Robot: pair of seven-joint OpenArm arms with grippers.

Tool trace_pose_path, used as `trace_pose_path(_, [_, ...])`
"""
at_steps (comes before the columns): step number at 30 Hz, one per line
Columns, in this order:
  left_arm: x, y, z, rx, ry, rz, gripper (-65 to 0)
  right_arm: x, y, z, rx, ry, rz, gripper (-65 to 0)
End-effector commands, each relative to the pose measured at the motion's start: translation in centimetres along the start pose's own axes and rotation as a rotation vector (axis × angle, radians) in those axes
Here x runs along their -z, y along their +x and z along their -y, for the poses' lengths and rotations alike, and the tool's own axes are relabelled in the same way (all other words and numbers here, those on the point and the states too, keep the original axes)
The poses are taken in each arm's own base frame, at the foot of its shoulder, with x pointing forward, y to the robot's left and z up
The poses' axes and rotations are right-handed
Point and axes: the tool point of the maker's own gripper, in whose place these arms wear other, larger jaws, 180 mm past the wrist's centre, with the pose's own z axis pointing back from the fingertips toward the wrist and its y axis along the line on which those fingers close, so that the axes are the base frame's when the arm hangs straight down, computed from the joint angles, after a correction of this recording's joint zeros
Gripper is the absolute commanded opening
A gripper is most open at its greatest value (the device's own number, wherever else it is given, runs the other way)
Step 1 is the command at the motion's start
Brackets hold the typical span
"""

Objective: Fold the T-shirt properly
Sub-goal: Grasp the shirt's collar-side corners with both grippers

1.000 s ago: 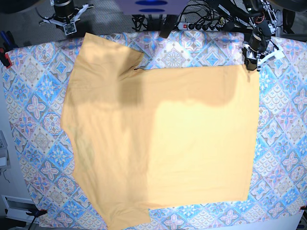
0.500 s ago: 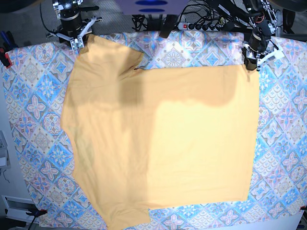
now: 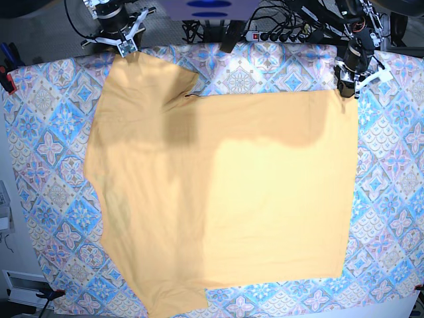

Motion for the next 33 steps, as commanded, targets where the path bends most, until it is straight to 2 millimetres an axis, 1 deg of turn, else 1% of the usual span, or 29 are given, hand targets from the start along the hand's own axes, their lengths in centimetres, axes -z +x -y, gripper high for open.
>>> trace_pose_path(1, [-0.1, 0.1, 0.2, 0.012, -0.002, -0.007, -65.0, -0.4, 0.5, 0.2, -0.009, -0.005, 0.023, -44.0])
trace_pose_path(6, [0.0, 0.0, 0.1, 0.011, 0.0, -0.01, -65.0, -0.2, 0.7, 0.5, -0.011, -0.013, 0.029, -43.6])
trace_pose_path(9, [0.0, 0.0, 0.1, 0.011, 0.0, -0.01, -65.0, -0.2, 0.5, 0.6, -0.011, -0.014, 0.013, -43.6])
trace_pose_path(12, [0.0, 0.0, 0.1, 0.011, 0.0, -0.01, -65.0, 0.6, 0.9, 1.0, -0.013, -0.023, 0.004, -43.6])
trace_pose_path(18, [0.0, 0.0, 0.1, 0.011, 0.0, -0.01, -65.0, 1.1, 1.4, 1.5, -0.014, -0.033, 0.0, -43.6])
trace_pose_path(24, [0.0, 0.0, 0.1, 0.011, 0.0, -0.01, -65.0, 1.9, -0.4, 1.5, -0.017, -0.033, -0.056, -43.8])
trace_pose_path(28, [0.0, 0.0, 0.1, 0.011, 0.0, -0.01, -65.0, 1.9, -0.6, 1.5, -0.017, -0.032, -0.064, -44.3])
trace_pose_path(29, [0.0, 0.0, 0.1, 0.011, 0.0, -0.01, -65.0, 1.9, -0.6, 1.5, -0.017, -0.032, -0.064, -45.6])
trace_pose_path(30, [0.0, 0.0, 0.1, 0.011, 0.0, -0.01, -65.0, 1.9, -0.6, 1.5, -0.017, -0.032, -0.064, -48.2])
trace_pose_path(33, [0.0, 0.0, 0.1, 0.011, 0.0, -0.01, -65.0, 1.9, -0.7, 1.6, -0.015, -0.034, -0.066, -58.7])
